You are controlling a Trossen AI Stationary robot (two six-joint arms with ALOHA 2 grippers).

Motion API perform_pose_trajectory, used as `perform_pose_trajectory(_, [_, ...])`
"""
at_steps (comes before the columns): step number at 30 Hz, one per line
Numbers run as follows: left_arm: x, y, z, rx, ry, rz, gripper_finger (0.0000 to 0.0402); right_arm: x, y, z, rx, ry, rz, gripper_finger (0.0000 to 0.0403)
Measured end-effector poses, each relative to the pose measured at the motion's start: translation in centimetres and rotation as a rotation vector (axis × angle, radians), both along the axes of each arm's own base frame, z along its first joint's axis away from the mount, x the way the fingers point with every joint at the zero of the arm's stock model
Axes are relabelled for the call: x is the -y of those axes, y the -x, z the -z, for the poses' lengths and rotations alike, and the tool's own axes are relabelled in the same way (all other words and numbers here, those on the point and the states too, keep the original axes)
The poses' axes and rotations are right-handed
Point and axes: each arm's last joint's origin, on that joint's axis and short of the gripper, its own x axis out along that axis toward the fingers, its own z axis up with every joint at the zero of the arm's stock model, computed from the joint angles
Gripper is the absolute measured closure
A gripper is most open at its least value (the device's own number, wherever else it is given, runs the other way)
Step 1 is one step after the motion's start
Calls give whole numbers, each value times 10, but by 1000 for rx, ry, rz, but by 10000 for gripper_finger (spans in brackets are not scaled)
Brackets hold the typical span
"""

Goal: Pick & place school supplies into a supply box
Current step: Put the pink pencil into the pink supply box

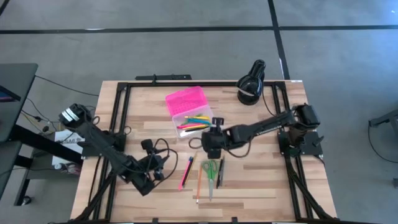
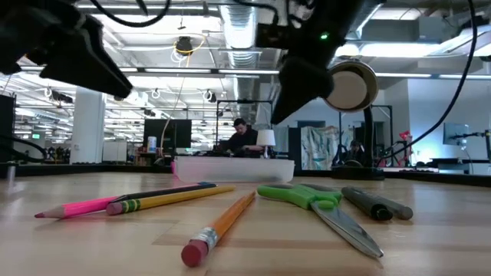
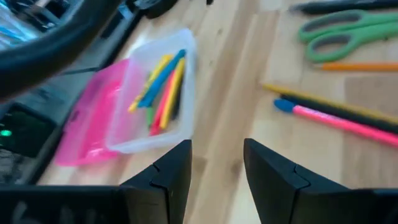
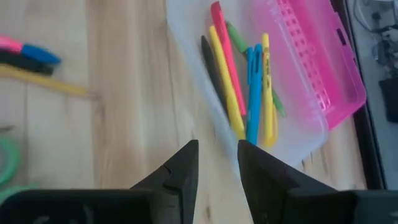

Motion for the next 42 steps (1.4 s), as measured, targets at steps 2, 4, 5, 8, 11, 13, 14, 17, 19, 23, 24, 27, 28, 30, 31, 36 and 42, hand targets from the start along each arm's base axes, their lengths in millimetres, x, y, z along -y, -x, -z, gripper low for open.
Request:
perform_pose_trajectory(2, [2, -8, 1, 8, 23, 20, 260, -7, 6, -1, 28, -8, 18, 296])
perform_pose_trajectory(4, [4, -16, 3, 8, 44, 54, 260, -16, 17, 1, 44, -1, 33, 296])
perform_pose_trajectory(5, [5, -19, 3, 6, 57, 73, 260, -21, 23, 1, 60, 6, 34, 296])
perform_pose_trajectory(8, [8, -29, 7, -2, 89, 128, 260, -39, 43, 3, 127, 28, 23, 296])
perform_pose_trajectory(11, [9, -35, 12, -19, 118, 153, 260, -57, 63, 7, 194, 23, -29, 296])
perform_pose_trajectory(13, [8, -37, 15, -28, 126, 151, 260, -67, 77, 9, 243, 15, -68, 296])
perform_pose_trajectory(14, [8, -38, 17, -32, 128, 147, 260, -72, 82, 11, 269, 9, -84, 296])
perform_pose_trajectory(17, [6, -41, 19, -25, 144, 130, 260, -83, 98, 15, 325, 7, -125, 296])
perform_pose_trajectory(19, [5, -44, 18, -4, 174, 122, 260, -89, 105, 16, 363, 21, -135, 296])
perform_pose_trajectory(23, [2, -51, 16, 29, 234, 124, 260, -92, 113, 14, 375, 62, -142, 296])
perform_pose_trajectory(24, [2, -54, 16, 35, 256, 130, 260, -92, 114, 13, 376, 61, -145, 296])
perform_pose_trajectory(27, [3, -59, 22, 20, 276, 161, 260, -92, 114, 12, 382, 59, -147, 296])
perform_pose_trajectory(28, [3, -62, 25, 18, 283, 177, 260, -92, 115, 12, 376, 61, -149, 296])
perform_pose_trajectory(30, [4, -67, 32, -9, 277, 215, 260, -93, 115, 12, 372, 62, -154, 296])
perform_pose_trajectory(31, [4, -68, 36, -25, 279, 231, 260, -93, 116, 12, 370, 63, -155, 296])
perform_pose_trajectory(36, [-1, -78, 52, -77, 296, 260, 260, -93, 116, 13, 364, 65, -156, 296])
perform_pose_trajectory(42, [-7, -82, 55, -101, 336, 272, 260, -93, 116, 14, 362, 63, -151, 296])
